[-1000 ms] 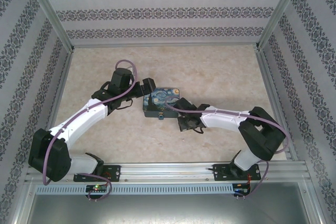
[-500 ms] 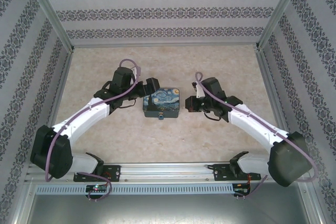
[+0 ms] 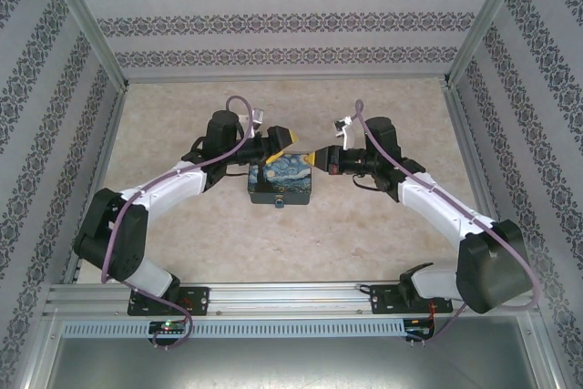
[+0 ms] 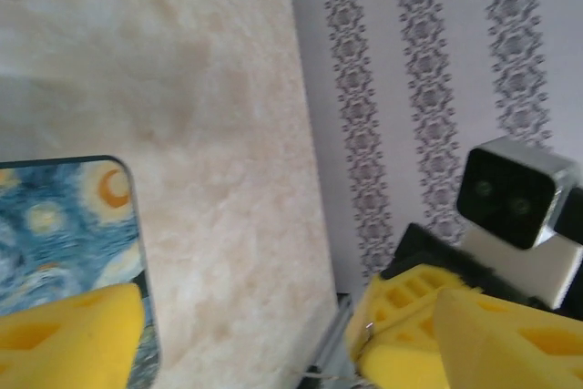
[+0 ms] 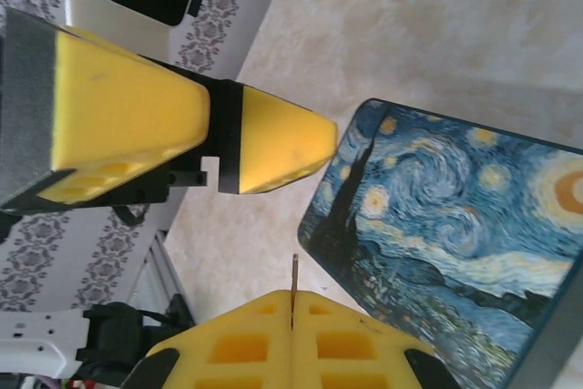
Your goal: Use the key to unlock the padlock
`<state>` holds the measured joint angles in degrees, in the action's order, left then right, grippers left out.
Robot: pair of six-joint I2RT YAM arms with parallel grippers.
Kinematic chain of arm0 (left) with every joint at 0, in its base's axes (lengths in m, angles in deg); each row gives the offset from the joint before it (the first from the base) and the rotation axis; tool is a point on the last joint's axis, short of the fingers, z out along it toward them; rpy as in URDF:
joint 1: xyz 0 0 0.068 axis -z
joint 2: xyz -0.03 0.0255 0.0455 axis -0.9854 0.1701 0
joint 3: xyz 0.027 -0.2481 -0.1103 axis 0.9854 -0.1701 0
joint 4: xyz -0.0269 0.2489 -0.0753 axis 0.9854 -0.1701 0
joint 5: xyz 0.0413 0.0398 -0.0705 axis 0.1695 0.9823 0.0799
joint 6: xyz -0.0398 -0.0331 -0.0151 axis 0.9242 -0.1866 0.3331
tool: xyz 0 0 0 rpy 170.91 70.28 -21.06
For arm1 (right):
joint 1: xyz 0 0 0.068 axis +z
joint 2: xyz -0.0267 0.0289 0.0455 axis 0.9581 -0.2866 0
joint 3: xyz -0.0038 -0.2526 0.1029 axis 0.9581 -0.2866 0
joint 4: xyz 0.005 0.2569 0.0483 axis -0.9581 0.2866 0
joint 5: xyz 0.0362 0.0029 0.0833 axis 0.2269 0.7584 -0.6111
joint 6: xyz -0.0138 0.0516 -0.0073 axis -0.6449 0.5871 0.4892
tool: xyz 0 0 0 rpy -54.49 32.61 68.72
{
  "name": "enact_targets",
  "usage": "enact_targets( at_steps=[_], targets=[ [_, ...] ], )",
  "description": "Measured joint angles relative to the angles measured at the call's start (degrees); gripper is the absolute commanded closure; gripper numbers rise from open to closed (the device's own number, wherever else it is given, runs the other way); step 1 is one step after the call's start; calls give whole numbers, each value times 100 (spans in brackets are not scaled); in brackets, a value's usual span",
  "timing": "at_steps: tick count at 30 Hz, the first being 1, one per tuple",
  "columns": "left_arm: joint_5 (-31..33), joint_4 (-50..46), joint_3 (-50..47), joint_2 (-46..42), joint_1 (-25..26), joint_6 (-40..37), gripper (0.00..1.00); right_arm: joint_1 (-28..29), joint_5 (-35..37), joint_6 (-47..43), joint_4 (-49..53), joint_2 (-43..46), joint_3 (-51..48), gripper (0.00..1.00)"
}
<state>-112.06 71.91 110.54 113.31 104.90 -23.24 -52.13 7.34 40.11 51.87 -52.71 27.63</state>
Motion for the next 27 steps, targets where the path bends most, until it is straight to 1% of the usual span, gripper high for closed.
enact_targets(
  at_steps=[2, 4, 8, 9, 14, 21, 24, 27],
  targets=[
    [-68, 247, 0, 55, 11, 173, 36, 0, -70, 127, -186, -66, 0, 100],
    [-118, 444, 0, 90, 24, 293, 41, 0, -131, 256, -372, -114, 0, 100],
    [-179, 785, 0, 146, 87, 516, 59, 0, -256, 575, -844, -214, -2, 100],
    [-186, 857, 0, 162, 101, 555, 60, 0, -280, 649, -946, -232, -2, 100],
    [-192, 1141, 0, 240, 199, 691, 61, 0, -326, 901, -1333, -297, -7, 100],
    [-188, 1303, 0, 352, 310, 791, 62, 0, -361, 1088, -1572, -380, -37, 100],
    [-177, 1388, 0, 393, 313, 824, 64, 0, -363, 1113, -1598, -404, -48, 100],
    [-170, 1443, 0, 426, 313, 861, 68, 0, -365, 1132, -1609, -417, -50, 100]
  ],
)
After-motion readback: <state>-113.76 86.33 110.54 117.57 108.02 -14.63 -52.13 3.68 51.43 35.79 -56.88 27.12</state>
